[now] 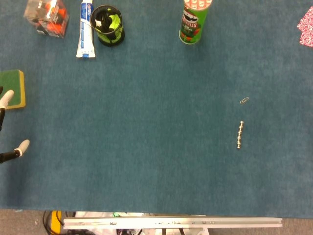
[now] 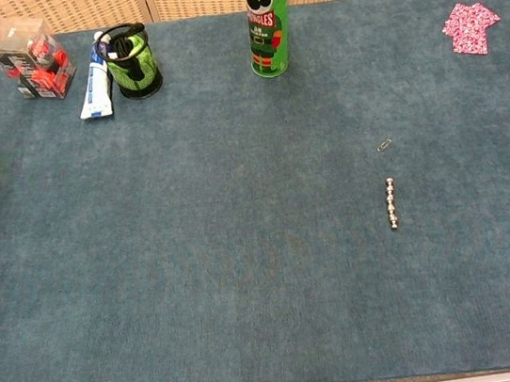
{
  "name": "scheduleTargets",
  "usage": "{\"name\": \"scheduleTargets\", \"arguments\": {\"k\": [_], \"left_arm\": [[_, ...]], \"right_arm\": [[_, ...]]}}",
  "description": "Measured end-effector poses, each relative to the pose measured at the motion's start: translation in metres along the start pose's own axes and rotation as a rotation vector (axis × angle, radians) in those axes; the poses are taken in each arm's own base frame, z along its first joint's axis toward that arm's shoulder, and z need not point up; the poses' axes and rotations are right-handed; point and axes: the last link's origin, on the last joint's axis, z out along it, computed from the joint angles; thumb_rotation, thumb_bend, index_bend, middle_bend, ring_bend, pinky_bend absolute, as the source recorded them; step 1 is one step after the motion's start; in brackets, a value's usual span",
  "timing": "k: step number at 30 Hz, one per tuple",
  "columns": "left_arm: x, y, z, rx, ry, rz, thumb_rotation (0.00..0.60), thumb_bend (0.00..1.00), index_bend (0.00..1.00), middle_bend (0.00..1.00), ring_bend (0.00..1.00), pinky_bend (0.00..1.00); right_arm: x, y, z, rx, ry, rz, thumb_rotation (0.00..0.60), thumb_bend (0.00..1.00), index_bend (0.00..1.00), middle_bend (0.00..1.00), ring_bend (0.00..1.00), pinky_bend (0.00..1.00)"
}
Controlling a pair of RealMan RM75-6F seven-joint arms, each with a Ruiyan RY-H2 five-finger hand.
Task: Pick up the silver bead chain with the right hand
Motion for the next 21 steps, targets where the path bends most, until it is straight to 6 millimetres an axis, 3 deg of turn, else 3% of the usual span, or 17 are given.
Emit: {"name": "scheduleTargets", "arguments": {"k": [5, 10, 21], "left_arm": [[0.000, -0.002, -0.002, 0.010, 0.001, 0.001, 0.600, 0.17, 0.00, 0.00, 0.00, 0.00], [0.001, -0.003, -0.003, 0.014, 0.003, 0.004, 0.600, 0.17, 0.00, 0.00, 0.00, 0.00], [0.003, 0.000, -0.006, 0.022, 0.006, 0.003, 0.600, 0.17, 0.00, 0.00, 0.00, 0.00]], "right_arm": [[0.001, -0.017, 0.016, 0.101, -0.046, -0.065, 0.600, 0.11, 0.33, 0.80, 0.82, 0.97], [-0.005, -0.029, 0.027, 0.177, -0.108, -0.107, 0.600, 0.11, 0.43, 0.91, 0.95, 1.00], [-0.037, -0.059, 0.042, 0.360, -0.245, -0.183, 0.600, 0.12, 0.48, 0.95, 1.00, 1.00]]}}
